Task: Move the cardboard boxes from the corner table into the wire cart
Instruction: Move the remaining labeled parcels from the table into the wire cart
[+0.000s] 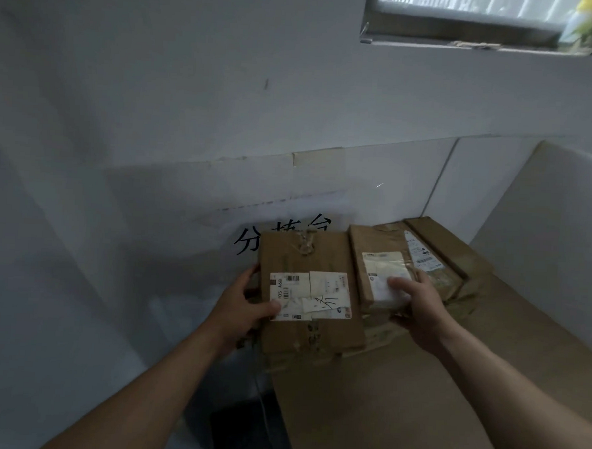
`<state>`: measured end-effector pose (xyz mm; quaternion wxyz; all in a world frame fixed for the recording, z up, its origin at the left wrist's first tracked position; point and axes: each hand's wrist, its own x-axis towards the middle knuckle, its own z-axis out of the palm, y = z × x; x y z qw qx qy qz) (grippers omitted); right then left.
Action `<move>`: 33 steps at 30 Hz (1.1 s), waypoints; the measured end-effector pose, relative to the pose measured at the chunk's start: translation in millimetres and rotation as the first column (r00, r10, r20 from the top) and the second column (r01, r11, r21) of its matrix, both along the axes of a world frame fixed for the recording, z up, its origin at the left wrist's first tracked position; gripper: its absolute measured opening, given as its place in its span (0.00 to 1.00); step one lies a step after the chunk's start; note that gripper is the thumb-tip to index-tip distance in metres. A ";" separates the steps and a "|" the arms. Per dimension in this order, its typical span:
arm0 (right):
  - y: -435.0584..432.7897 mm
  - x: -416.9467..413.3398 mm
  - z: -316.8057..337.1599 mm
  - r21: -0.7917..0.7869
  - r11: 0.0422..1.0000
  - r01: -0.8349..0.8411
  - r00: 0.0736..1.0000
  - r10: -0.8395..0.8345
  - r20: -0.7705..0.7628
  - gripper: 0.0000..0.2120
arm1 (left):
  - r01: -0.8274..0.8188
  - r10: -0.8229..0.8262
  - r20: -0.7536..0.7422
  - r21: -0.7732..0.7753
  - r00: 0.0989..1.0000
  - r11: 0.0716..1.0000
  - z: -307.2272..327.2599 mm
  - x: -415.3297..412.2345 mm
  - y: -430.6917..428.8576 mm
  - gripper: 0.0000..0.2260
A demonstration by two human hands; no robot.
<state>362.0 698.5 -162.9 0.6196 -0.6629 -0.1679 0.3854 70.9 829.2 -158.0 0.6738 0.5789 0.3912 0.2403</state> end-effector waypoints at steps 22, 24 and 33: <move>-77.5 -44.2 146.8 0.416 0.885 -0.210 0.977 0.177 0.116 0.23 | -0.119 0.072 0.200 0.234 0.977 0.965 140.2 -94.1 -53.1 0.40; -81.1 -53.0 155.3 0.426 0.879 -0.214 0.976 0.173 0.133 0.25 | -0.129 0.075 0.220 0.239 0.973 0.962 147.0 -104.4 -53.7 0.38; -105.5 -112.0 187.5 0.442 0.870 -0.218 0.962 0.115 0.248 0.22 | -0.112 0.039 0.259 0.275 0.965 0.955 164.9 -173.0 -66.6 0.40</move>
